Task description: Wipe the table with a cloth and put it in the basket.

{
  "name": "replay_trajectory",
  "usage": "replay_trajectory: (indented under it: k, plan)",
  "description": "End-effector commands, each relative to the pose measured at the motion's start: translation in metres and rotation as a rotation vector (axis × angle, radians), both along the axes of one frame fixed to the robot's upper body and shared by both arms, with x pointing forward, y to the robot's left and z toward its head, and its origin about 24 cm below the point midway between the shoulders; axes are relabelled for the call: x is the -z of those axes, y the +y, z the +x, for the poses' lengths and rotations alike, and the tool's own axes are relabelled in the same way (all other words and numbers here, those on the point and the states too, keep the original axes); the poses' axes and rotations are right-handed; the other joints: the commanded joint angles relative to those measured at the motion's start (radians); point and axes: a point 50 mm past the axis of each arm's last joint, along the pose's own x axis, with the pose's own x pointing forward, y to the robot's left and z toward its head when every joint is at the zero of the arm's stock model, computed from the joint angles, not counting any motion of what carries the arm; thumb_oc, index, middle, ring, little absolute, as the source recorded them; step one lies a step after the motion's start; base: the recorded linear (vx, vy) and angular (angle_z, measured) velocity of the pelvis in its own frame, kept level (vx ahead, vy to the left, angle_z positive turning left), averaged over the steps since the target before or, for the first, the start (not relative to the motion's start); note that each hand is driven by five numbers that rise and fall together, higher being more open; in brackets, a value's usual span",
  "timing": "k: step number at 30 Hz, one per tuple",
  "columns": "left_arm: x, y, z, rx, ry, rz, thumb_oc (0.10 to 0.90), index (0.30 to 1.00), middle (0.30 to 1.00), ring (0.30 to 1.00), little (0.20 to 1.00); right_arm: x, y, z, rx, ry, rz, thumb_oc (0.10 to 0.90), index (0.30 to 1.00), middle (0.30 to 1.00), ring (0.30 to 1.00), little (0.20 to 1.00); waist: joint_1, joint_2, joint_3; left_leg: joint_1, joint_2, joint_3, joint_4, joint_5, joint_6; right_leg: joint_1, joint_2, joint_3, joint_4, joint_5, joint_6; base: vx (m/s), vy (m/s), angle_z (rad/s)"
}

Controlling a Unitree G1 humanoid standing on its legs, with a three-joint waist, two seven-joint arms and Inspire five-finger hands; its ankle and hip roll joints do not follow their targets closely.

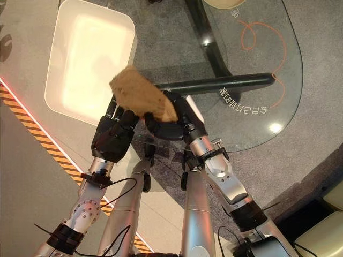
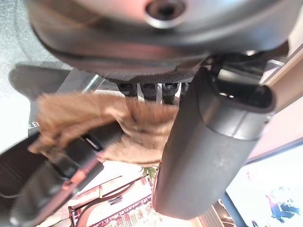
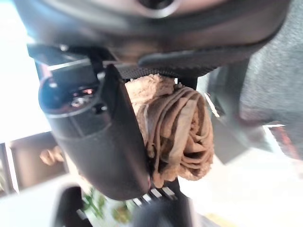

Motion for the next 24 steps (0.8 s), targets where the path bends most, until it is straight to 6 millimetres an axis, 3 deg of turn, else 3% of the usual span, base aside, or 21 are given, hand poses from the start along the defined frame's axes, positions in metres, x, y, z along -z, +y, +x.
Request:
replay_trajectory:
  k: [1,8,18,19,21,24]
  plan:
    - [-0.036,-0.007,-0.010,0.081,-0.228,-0.021,0.800,0.900,0.900,0.900,0.900,-0.050,0.035,-0.026,-0.273,-0.264,-0.005,0.100,0.300,0.300,0.300,0.200,0.019,0.002,-0.026,0.047,-0.046,0.059,0.011,-0.074,0.063,0.019,0.061,-0.012,-0.146,0.140,-0.008,0.00,0.000,0.00]
    - [-0.035,-0.012,-0.006,0.097,-0.190,0.004,0.800,0.900,0.900,0.900,0.900,-0.050,0.049,-0.032,-0.446,-0.253,-0.104,0.100,0.300,0.300,0.300,0.200,0.023,-0.004,-0.026,0.045,-0.051,0.050,0.013,-0.071,0.063,0.017,0.063,-0.014,-0.148,0.148,-0.004,0.00,0.000,0.00]
    - [-0.033,-0.025,-0.008,0.196,-0.186,0.018,0.800,0.900,0.900,0.900,0.900,-0.049,0.051,-0.028,-0.407,-0.250,-0.070,0.100,0.300,0.300,0.300,0.200,0.022,-0.004,-0.026,0.039,-0.051,0.047,0.015,-0.069,0.062,0.011,0.063,-0.012,-0.151,0.155,-0.002,0.00,0.000,0.00]
    - [-0.031,-0.028,-0.008,0.211,-0.176,0.028,0.487,0.632,0.632,0.632,0.587,-0.051,0.051,-0.028,-0.403,-0.259,-0.053,0.100,0.300,0.300,0.300,0.200,0.022,-0.004,-0.026,0.039,-0.051,0.048,0.014,-0.069,0.062,0.011,0.064,-0.012,-0.151,0.155,-0.002,0.00,0.000,0.00]
    - [-0.029,-0.031,-0.008,0.225,-0.163,0.032,0.100,0.300,0.300,0.300,0.200,-0.053,0.051,-0.028,-0.400,-0.269,-0.035,0.100,0.300,0.300,0.300,0.200,0.020,-0.004,-0.026,0.039,-0.051,0.049,0.014,-0.069,0.062,0.010,0.065,-0.011,-0.151,0.156,-0.002,0.00,0.000,0.00]
    - [-0.027,-0.037,-0.009,0.249,-0.162,0.035,0.100,0.300,0.300,0.300,0.200,-0.057,0.053,-0.029,-0.397,-0.287,-0.005,0.100,0.300,0.300,0.300,0.200,0.017,-0.003,-0.026,0.039,-0.051,0.052,0.012,-0.069,0.062,0.010,0.065,-0.009,-0.154,0.157,-0.001,0.00,0.000,0.00]
